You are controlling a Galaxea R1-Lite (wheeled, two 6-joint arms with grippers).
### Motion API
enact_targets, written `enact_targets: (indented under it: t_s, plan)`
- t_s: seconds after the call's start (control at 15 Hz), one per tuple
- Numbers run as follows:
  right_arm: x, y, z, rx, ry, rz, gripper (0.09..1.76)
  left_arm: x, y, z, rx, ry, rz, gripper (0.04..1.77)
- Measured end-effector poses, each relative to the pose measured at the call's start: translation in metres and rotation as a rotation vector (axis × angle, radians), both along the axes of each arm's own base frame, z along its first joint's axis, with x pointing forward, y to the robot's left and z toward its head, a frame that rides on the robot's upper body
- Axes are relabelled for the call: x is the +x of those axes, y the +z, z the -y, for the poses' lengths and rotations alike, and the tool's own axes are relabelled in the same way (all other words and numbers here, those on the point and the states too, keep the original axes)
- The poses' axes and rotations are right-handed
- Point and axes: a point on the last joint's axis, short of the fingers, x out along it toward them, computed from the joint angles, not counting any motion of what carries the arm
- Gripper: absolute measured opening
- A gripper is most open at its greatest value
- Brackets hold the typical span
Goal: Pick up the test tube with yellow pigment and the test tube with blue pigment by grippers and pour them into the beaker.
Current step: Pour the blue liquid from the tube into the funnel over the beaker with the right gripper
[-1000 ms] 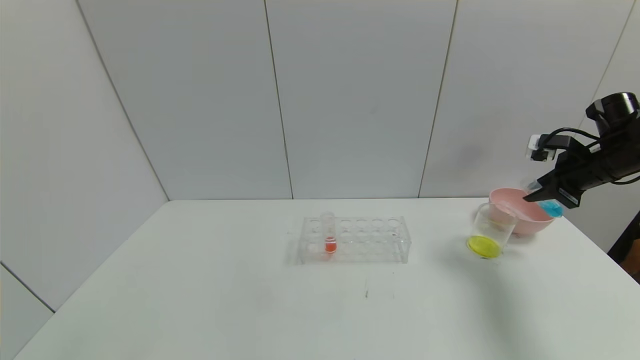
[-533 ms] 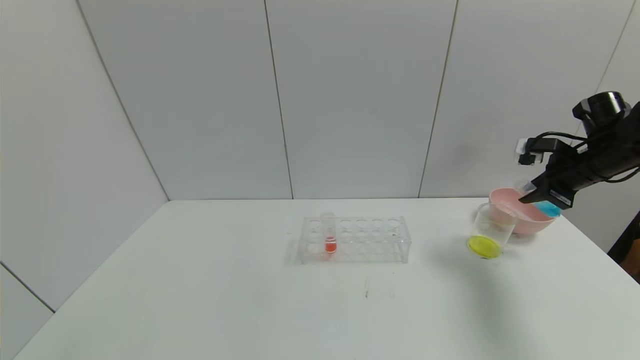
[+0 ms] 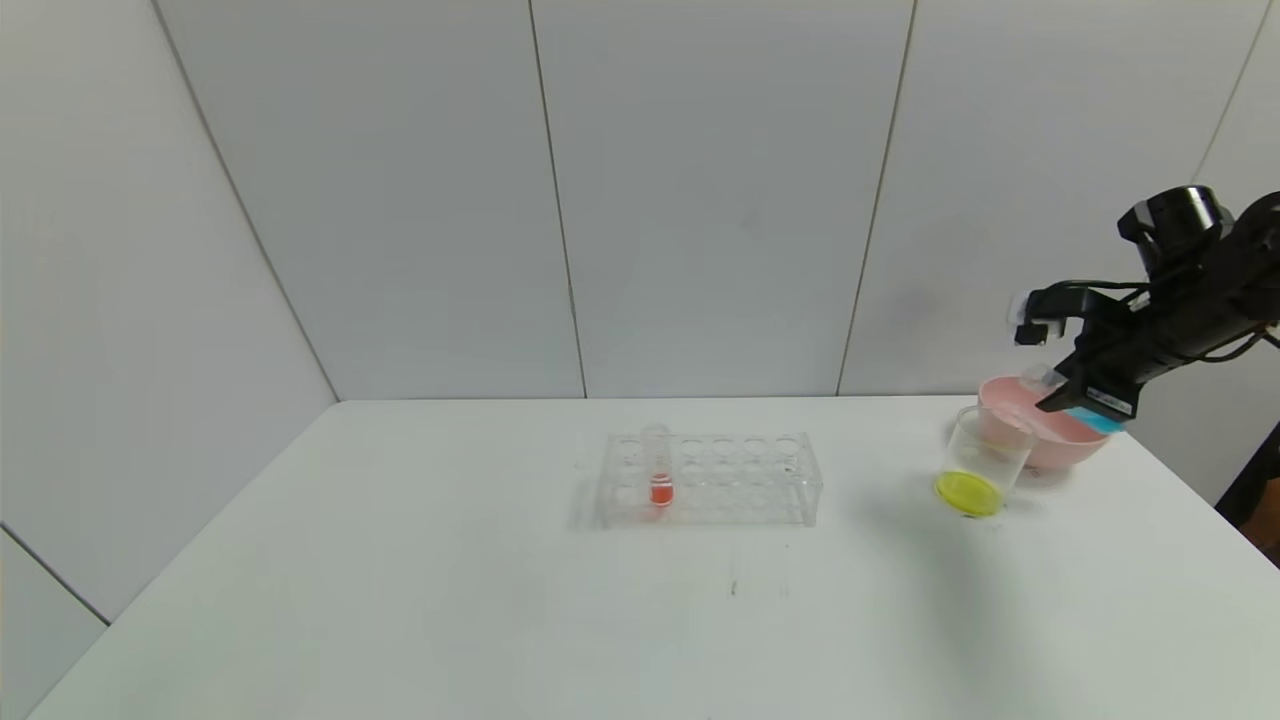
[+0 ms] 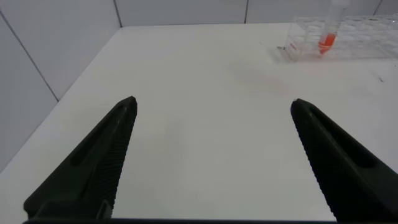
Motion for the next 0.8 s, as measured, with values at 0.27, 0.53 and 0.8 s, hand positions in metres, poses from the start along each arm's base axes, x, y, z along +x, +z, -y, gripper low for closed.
enact_targets:
  t_s: [0.27,0.53,0.8]
  plan:
    - [-0.001,-0.002,-0.006,-0.026,0.007,-0.024,0.5,0.0,0.0,0.0,0.0,0.001,0.0,1.76]
    - [0.0,-0.002,-0.013,-0.029,0.021,-0.024,0.5,0.0,0.0,0.0,0.0,0.0,0.0,1.76]
    - [-0.001,-0.003,-0.016,-0.046,0.019,-0.039,0.5,0.0,0.0,0.0,0.0,0.001,0.0,1.76]
